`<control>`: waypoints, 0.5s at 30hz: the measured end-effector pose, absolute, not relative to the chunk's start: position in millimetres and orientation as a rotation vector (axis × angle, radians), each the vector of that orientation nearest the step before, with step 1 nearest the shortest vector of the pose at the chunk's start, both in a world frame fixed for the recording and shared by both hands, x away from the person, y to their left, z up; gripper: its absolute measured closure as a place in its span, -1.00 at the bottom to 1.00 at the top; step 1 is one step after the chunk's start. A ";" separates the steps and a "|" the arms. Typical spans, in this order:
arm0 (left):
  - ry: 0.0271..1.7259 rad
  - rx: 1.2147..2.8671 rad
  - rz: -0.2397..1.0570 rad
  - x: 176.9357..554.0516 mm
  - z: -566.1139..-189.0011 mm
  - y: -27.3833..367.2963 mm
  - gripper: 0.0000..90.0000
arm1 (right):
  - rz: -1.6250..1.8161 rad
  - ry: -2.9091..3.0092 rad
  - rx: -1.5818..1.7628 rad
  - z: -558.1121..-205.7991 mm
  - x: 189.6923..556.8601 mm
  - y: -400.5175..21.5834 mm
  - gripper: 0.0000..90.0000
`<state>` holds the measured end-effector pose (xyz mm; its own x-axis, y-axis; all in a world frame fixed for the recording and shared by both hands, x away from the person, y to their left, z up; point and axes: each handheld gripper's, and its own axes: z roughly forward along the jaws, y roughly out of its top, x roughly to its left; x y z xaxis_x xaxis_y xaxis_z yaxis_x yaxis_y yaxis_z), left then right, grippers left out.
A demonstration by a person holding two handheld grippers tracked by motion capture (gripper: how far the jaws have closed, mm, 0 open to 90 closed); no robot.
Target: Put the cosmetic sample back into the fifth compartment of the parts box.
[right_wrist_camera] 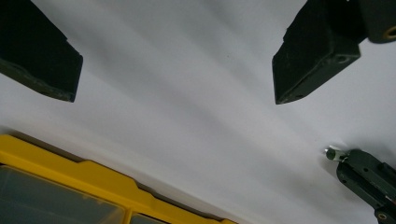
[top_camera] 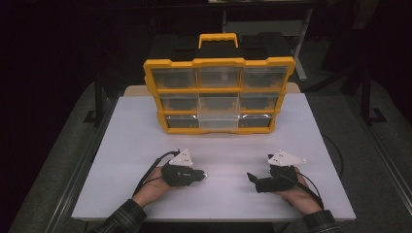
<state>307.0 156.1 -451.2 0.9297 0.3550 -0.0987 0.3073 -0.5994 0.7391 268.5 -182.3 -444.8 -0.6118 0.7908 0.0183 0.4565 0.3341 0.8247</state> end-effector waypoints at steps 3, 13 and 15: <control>0.479 2.250 0.066 308.0 -449.0 158.1 0.79 | 1.180 2.219 1.100 -444.5 268.2 -182.3 -0.97; 0.509 2.237 0.054 309.3 -442.3 163.4 0.79 | 1.185 2.219 1.108 -444.0 268.0 -182.5 -0.97; 0.509 2.239 0.049 309.7 -441.5 164.1 0.79 | 1.181 2.224 1.102 -444.0 268.0 -182.6 -0.97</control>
